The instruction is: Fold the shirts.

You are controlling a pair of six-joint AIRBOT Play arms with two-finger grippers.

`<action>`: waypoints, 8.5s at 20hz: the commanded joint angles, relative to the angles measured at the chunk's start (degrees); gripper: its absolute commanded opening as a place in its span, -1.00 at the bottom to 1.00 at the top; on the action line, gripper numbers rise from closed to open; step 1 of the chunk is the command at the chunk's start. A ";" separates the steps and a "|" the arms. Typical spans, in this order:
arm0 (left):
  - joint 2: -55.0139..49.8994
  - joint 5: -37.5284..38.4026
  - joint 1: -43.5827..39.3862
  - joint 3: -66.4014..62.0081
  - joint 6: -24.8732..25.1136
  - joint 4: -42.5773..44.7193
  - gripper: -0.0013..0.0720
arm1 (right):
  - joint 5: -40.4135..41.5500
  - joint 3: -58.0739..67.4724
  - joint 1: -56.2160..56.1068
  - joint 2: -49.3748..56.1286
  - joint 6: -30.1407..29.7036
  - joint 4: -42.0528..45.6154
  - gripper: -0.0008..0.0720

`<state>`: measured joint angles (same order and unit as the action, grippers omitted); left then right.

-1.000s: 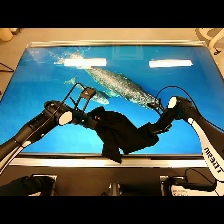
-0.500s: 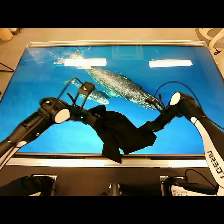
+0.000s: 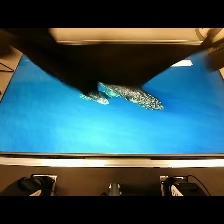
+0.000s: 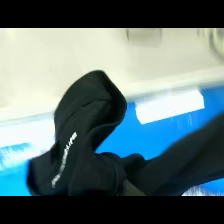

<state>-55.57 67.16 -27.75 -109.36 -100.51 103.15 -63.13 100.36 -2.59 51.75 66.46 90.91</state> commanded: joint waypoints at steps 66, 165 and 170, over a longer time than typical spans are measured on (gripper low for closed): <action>-27.93 -27.43 -3.10 61.79 7.52 -64.54 0.70 | -4.66 -27.28 -0.07 32.11 -1.42 -7.37 -0.92; -7.04 -18.38 18.86 34.88 39.04 -65.22 -0.90 | 5.16 -10.80 5.09 18.67 2.78 -14.29 -0.92; 6.80 -29.03 26.88 4.98 36.87 -65.22 -0.90 | 18.69 -2.75 12.72 -2.95 4.76 -7.45 -0.93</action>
<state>-56.10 44.62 -4.60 -89.80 -64.71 37.71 -52.80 93.89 6.83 59.72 69.36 79.57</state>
